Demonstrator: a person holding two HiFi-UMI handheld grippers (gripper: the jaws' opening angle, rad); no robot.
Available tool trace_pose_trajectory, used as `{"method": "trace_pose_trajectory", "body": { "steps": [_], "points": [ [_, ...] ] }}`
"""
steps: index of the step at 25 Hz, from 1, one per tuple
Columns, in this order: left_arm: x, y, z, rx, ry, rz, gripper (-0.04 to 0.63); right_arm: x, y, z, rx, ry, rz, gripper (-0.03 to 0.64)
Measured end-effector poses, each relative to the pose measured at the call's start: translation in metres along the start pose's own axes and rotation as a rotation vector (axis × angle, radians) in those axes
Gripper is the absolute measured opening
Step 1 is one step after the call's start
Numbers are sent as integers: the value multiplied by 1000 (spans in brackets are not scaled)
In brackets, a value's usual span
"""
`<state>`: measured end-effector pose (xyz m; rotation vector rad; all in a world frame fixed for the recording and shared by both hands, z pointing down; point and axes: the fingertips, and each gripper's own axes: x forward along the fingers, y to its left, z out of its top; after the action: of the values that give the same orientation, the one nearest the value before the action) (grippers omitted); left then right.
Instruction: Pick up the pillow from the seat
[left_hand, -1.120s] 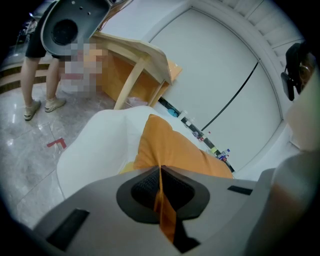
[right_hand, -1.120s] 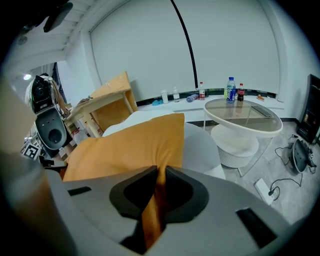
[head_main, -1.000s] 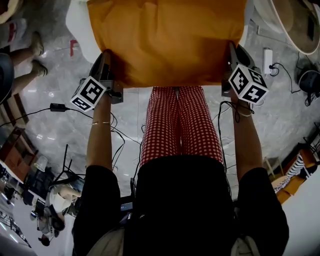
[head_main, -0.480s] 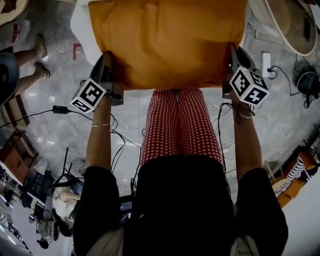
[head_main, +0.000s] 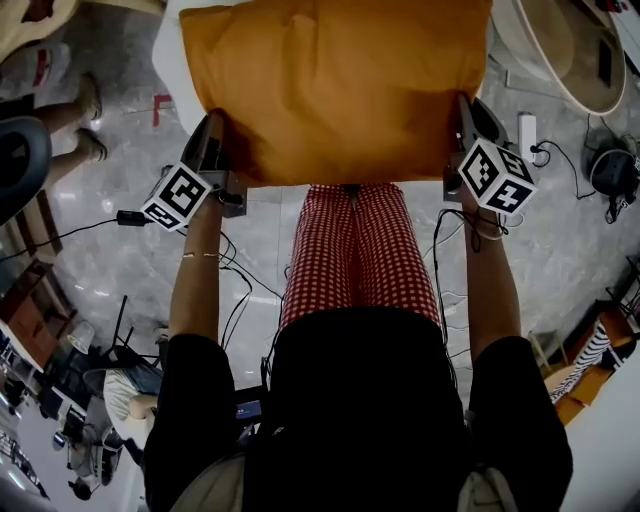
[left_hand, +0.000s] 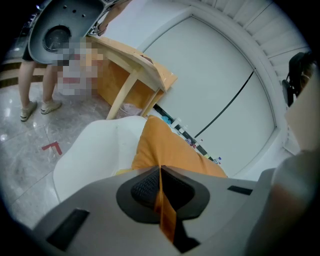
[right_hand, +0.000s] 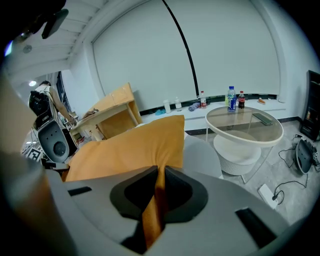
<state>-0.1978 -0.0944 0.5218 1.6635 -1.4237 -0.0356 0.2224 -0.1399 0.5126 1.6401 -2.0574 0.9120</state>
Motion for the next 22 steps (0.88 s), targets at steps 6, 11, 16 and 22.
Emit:
{"method": "trace_pose_trajectory", "body": {
  "steps": [6, 11, 16, 22],
  "points": [
    [-3, -11, 16, 11, -1, -10, 14, -6, 5, 15, 7, -14, 7, 54],
    [-2, -21, 28, 16, -4, -20, 15, -11, 6, 28, 18, -23, 10, 54],
    [-1, -28, 40, 6, -1, -28, 14, -13, 9, 43, 15, -25, 2, 51],
    [-2, -43, 56, 16, -7, -42, 14, -21, 11, 62, 21, -40, -1, 49]
  ]
}}
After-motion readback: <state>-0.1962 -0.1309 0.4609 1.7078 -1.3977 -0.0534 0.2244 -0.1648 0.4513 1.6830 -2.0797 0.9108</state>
